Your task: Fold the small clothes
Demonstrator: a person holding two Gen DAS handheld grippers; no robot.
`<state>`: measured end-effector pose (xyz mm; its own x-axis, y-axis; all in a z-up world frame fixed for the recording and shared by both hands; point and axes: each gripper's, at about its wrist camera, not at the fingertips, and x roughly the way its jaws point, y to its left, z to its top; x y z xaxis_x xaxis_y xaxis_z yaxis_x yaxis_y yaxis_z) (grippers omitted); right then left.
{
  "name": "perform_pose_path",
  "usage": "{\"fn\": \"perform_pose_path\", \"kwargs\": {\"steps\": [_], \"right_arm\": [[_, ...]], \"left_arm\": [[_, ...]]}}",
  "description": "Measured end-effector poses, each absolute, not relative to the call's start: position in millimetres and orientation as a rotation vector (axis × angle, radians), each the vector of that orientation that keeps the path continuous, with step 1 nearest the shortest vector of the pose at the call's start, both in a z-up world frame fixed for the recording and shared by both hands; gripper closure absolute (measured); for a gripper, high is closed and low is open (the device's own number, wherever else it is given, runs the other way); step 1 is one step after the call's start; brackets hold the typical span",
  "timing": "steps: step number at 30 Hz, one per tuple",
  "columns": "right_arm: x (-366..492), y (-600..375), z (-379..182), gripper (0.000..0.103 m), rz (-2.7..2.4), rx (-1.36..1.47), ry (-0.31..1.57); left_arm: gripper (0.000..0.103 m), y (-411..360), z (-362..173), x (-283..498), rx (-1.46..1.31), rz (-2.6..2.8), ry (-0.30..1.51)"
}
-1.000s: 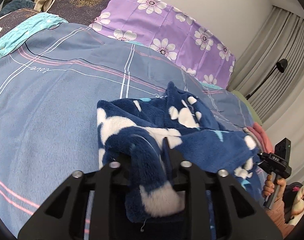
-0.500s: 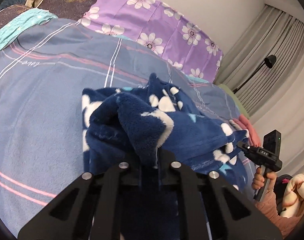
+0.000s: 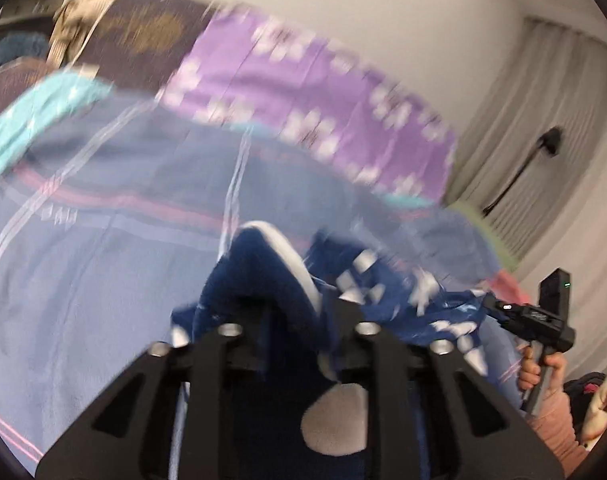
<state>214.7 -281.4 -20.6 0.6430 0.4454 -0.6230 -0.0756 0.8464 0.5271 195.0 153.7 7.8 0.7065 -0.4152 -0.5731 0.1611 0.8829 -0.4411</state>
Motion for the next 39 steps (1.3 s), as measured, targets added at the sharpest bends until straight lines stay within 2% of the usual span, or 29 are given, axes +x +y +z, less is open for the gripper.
{"fn": "perform_pose_path", "kwargs": {"steps": [3,7,9,11,17,18,19,20,21,26,28,31,32,35,37,39], "right_arm": [[207.0,-288.3,-32.3,0.062,0.305,0.477,0.823],[203.1,-315.0,-31.1,0.060,0.263,0.511,0.794],[207.2,-326.6,-29.1,0.052,0.238,0.525,0.783],[215.8,-329.7,-31.4,0.047,0.242,0.500,0.797],[244.6,-323.7,-49.7,0.045,0.297,0.520,0.854],[248.3,-320.4,-50.2,0.045,0.308,0.517,0.857],[250.3,-316.7,-49.7,0.045,0.310,0.500,0.861],[251.2,-312.1,-48.9,0.064,0.310,0.473,0.867],[251.1,-307.3,-46.6,0.090,0.302,0.439,0.872],[219.0,-314.5,-3.6,0.091,0.328,0.483,0.663],[221.8,-317.0,-0.7,0.090,0.305,0.485,0.663],[248.3,-303.4,-27.0,0.083,0.198,0.381,0.790],[255.4,-298.8,-40.0,0.078,0.165,0.354,0.837],[253.9,-301.1,-57.0,0.071,0.129,0.374,0.859],[240.6,-307.0,-50.5,0.066,0.107,0.391,0.817],[230.2,-309.4,-38.5,0.066,0.088,0.361,0.785]], "left_arm": [[0.055,161.0,-11.8,190.6,-0.343,-0.282,0.739],[0.048,180.9,-16.6,189.8,-0.335,-0.232,0.737],[0.042,192.1,-17.8,194.0,-0.339,-0.213,0.738],[0.042,199.2,-23.8,203.0,-0.360,-0.225,0.751],[0.042,193.6,-40.0,239.4,-0.392,-0.279,0.826],[0.050,190.9,-39.2,241.7,-0.391,-0.293,0.822],[0.063,187.0,-36.7,244.6,-0.388,-0.315,0.816],[0.093,182.4,-32.9,246.3,-0.375,-0.339,0.809],[0.093,179.3,-29.2,246.3,-0.364,-0.343,0.805],[0.094,190.1,5.9,218.1,-0.385,-0.312,0.647],[0.093,193.2,11.0,218.6,-0.377,-0.289,0.625],[0.090,180.0,-13.3,241.5,-0.266,-0.230,0.735],[0.089,174.9,-28.2,249.7,-0.221,-0.198,0.791],[0.079,176.3,-51.6,252.3,-0.212,-0.174,0.848],[0.065,186.3,-45.9,241.8,-0.235,-0.151,0.811],[0.061,193.1,-29.8,230.4,-0.260,-0.140,0.765]]}}
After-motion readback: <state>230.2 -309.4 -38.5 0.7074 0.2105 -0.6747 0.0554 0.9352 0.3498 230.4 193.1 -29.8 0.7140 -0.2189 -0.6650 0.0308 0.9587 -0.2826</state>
